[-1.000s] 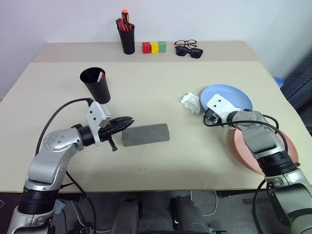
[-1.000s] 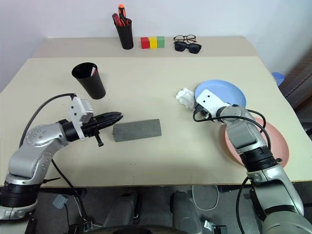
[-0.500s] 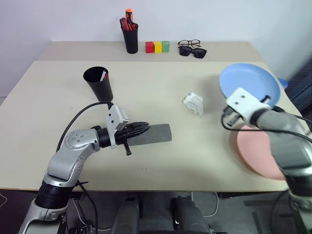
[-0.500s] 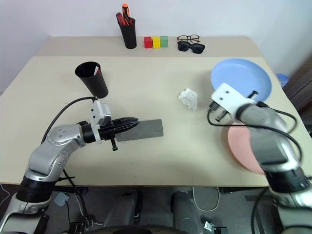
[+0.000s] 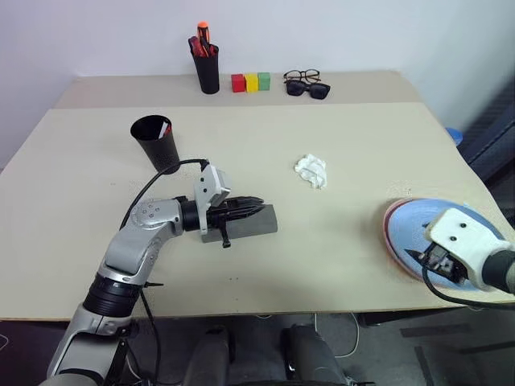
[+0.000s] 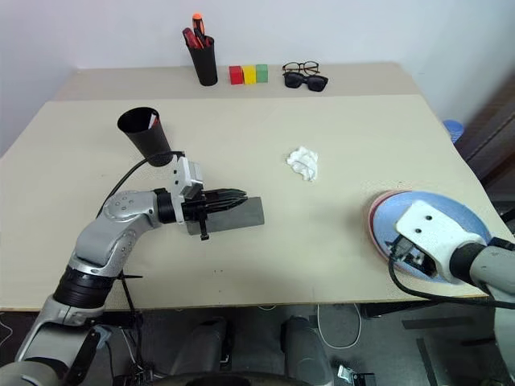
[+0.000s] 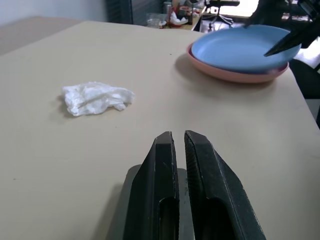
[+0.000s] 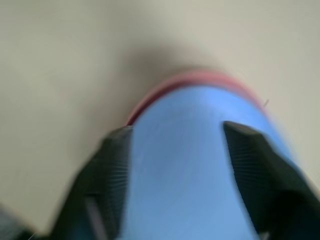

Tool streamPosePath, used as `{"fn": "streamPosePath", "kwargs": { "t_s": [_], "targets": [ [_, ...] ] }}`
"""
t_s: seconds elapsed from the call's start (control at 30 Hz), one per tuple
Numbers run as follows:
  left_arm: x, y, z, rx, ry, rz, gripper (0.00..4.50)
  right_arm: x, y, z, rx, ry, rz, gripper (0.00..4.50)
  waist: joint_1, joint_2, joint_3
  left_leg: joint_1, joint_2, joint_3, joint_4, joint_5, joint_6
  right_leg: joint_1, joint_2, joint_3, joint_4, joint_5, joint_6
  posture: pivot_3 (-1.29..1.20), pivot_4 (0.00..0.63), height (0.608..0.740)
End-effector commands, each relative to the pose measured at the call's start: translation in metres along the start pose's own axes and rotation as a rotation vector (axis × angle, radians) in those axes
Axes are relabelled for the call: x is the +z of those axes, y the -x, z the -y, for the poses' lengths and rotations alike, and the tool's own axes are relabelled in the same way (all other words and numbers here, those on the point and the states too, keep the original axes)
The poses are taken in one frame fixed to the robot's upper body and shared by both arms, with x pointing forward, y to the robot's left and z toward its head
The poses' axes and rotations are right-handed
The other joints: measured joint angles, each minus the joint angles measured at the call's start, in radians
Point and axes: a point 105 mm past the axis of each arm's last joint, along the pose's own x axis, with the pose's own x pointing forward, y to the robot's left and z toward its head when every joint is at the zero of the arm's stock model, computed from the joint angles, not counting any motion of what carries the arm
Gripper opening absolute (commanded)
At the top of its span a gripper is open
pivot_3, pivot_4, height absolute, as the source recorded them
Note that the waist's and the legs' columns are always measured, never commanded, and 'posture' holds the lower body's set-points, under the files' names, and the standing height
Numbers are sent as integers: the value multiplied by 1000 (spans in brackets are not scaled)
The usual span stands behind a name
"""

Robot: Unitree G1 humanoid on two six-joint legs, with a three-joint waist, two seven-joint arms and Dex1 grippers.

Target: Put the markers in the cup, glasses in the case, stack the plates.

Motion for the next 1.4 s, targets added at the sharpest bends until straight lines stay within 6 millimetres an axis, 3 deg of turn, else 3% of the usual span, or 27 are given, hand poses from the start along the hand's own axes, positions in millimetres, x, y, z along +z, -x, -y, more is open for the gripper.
{"fn": "streamPosePath", "kwargs": {
  "t_s": [0.03, 0.1, 0.2, 0.33, 0.4, 0.6, 0.67, 0.73, 0.83, 1.03, 1.23, 1.33, 1.4],
  "targets": [
    [4, 11, -6, 60, -41, 3, 299, 46, -29, -1, -1, -22, 224, 2901, -11, -2, 0, 1, 1, 0, -1, 0, 0, 0, 0, 1, 0, 0, 0, 0, 150, 740],
    [-1, 19, -10, 102, -47, -17, 299, 69, -61, -1, 0, -69, 302, 2901, -16, -1, 0, 1, 0, -1, -3, 0, 0, 0, 0, 0, -1, 0, 0, 0, 150, 740],
    [-4, 31, -17, 170, -53, -37, 299, 86, -104, 2, -28, -120, 311, 2901, -16, -2, 0, -1, 0, -2, -5, 0, -1, -3, 0, 0, -1, 0, 0, 0, 150, 740],
    [-7, 50, -23, 260, -52, -58, 299, 97, -155, 10, -75, -216, 282, 2901, -13, -1, 1, -3, -1, -1, -5, 1, -1, -4, -2, 0, -3, 0, 0, 0, 150, 740],
    [-9, 57, -19, 283, -51, -68, 299, 92, -176, 17, -117, -259, 224, 2901, -17, -1, 1, -3, -1, 0, -5, 1, -1, -4, -3, 0, -3, 0, 0, 0, 150, 740],
    [-11, 67, -14, 336, -36, -69, 299, 77, -200, 14, -98, -368, 143, 2901, -2, -1, 0, -3, -1, 0, -6, 0, -1, -5, -3, 0, -4, 0, 0, 0, 150, 740],
    [-12, 67, -12, 342, -33, -67, 299, 75, -202, 14, -94, -425, 139, 2375, 0, 0, 0, -2, -1, 0, -6, 0, -1, -4, -3, 0, -3, 0, 0, 0, 150, 740],
    [-13, 66, -11, 345, -29, -62, 299, 76, -202, 15, -93, -469, 148, 1552, 0, 0, 0, -2, -1, 0, -6, 0, -1, -4, -3, 0, -2, 0, 0, 0, 150, 740],
    [-15, 65, -9, 343, -25, -58, 299, 77, -197, 19, -112, -467, 160, 23, 2, 0, 0, -2, -1, 0, -6, 0, -1, -4, -3, 0, -2, 0, 0, 0, 150, 740],
    [-17, 55, -7, 294, -13, -44, 299, 77, -163, 41, -223, -406, 228, 23, 6, 0, 0, -3, -1, 0, -6, 0, -1, -5, -3, 0, -2, 0, 0, 0, 150, 740],
    [-13, 41, -10, 221, -11, -35, 299, 46, -79, 62, -319, -326, 245, 23, 10, 1, 1, -5, -1, -1, -5, 0, -1, -5, -3, -1, -4, 0, 0, 0, 150, 740],
    [-14, 33, -13, 174, -5, -35, 299, 15, -31, 63, -350, -294, 173, 23, 9, 1, 0, -4, -1, -1, -6, 0, -1, -4, -2, -1, -4, 0, 0, 0, 150, 740],
    [-14, 28, -14, 146, -2, -33, 299, -3, -11, 58, -355, -292, 115, 23, 8, 1, 0, -4, -1, -1, -6, 0, 0, -3, -2, -1, -5, 0, 0, 0, 150, 740]
  ]
}}
